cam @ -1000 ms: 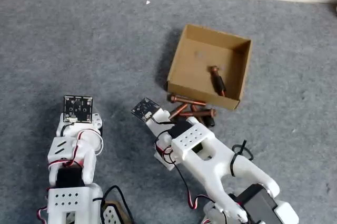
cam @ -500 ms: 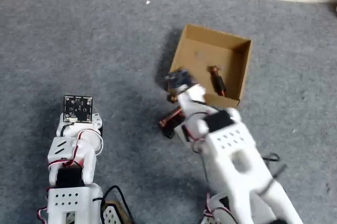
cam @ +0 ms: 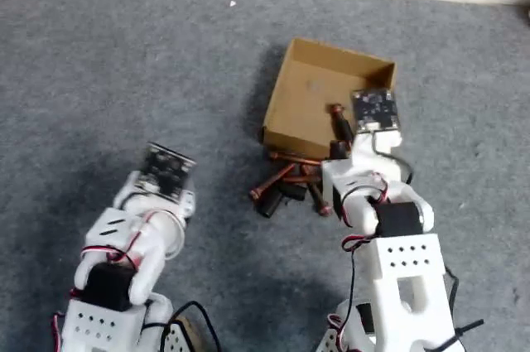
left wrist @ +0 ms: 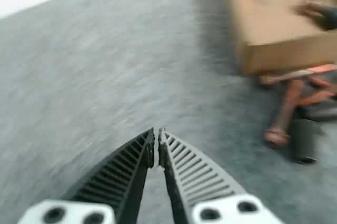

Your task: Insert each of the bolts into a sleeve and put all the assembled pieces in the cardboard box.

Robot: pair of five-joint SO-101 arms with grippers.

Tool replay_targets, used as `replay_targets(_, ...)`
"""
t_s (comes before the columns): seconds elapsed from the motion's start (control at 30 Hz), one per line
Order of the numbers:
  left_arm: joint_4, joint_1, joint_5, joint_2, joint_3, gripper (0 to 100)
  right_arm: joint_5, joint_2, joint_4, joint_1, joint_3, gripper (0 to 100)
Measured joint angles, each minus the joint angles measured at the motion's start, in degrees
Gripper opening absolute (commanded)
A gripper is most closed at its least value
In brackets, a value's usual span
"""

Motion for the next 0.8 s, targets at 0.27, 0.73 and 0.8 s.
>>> replay_targets(0.27, 2.4, 9.9, -2.9, 9.8, -7.0, 9, -7.4, 0.0, -6.1, 9.1, 0.1, 0.5)
replay_targets(0.73, -1.7, 16.3, -3.0, 63.9, -31.9, 16, -11.3, 0.0, -8.7, 15.8, 0.1, 0.5)
replay_targets(0.8, -3.3, 16.4, -3.0, 70.7, -34.7, 16, -11.3, 0.0, -8.7, 16.4, 0.1, 0.5)
